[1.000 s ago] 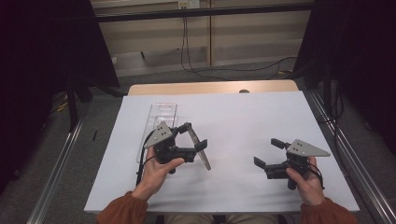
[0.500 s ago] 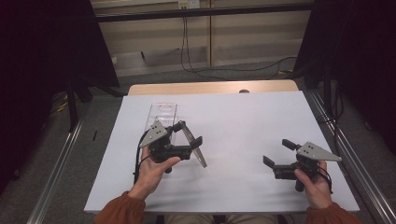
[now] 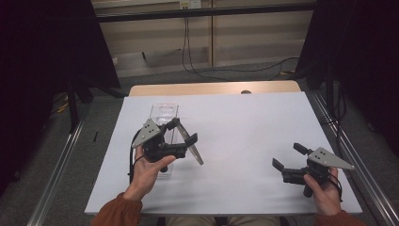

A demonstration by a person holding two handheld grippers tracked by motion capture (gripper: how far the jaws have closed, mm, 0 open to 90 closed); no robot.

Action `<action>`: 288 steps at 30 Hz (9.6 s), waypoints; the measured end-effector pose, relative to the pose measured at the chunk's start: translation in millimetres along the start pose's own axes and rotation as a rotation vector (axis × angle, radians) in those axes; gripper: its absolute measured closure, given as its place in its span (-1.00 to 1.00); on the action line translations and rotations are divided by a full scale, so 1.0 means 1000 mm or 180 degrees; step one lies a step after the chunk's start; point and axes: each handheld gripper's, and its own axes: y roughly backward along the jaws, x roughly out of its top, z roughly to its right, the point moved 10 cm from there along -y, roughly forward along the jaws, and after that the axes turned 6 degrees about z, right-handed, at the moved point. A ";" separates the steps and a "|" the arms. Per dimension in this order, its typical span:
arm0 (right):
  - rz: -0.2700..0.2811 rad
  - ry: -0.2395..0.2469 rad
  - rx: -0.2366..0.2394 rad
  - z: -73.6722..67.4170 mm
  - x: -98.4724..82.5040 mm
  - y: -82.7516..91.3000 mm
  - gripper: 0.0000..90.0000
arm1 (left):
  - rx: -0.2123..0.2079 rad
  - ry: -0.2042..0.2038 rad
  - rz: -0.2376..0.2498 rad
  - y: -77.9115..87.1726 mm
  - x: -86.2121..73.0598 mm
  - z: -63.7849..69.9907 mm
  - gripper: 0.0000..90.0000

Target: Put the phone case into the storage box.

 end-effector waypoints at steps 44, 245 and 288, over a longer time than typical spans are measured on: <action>0.0026 0.0017 -0.0051 0.003 -0.008 0.019 -1.00 | 0.0599 0.0010 0.0150 0.037 0.046 -0.049 -0.72; 0.0011 0.0050 0.0138 -0.004 -0.011 0.019 -1.00 | 0.1753 -0.0168 -0.0478 -0.083 -0.029 -0.218 -0.95; -0.0004 0.0062 0.0137 -0.004 -0.012 0.018 -1.00 | 0.1657 -0.0171 -0.0373 -0.058 -0.016 -0.201 -0.95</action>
